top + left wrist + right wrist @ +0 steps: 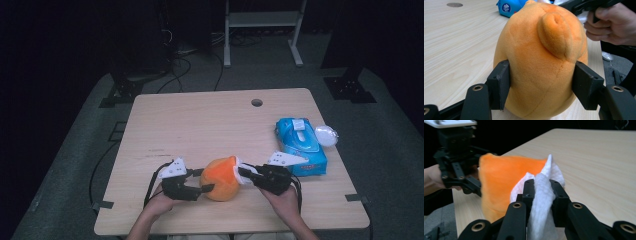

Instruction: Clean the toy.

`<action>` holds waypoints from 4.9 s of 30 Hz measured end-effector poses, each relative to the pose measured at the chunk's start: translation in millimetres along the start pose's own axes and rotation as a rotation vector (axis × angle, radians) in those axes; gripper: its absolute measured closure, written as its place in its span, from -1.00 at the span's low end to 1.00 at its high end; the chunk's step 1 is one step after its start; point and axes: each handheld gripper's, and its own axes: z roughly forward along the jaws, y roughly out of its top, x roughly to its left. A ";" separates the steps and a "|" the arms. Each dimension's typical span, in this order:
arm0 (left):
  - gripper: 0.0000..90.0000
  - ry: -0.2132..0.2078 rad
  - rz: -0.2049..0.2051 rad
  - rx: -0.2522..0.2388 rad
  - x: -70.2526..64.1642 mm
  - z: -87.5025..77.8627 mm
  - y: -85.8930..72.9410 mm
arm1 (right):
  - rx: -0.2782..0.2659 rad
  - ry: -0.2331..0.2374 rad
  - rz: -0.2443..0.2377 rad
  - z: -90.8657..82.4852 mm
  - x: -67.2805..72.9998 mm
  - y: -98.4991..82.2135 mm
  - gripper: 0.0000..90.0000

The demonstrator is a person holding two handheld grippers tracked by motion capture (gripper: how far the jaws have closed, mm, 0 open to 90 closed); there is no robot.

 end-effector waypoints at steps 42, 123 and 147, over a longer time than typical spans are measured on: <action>-0.25 -0.020 0.231 0.096 -39.5 25.7 8.9 | 0.008 -0.001 -0.061 -3.7 6.2 12.7 0.68; -0.17 0.065 0.087 0.016 -30.9 20.6 19.9 | 0.027 0.005 -0.103 9.3 27.8 17.7 0.68; -0.12 0.057 0.078 0.023 -28.4 19.8 19.3 | 0.026 -0.108 -0.075 -3.4 -4.3 13.4 0.68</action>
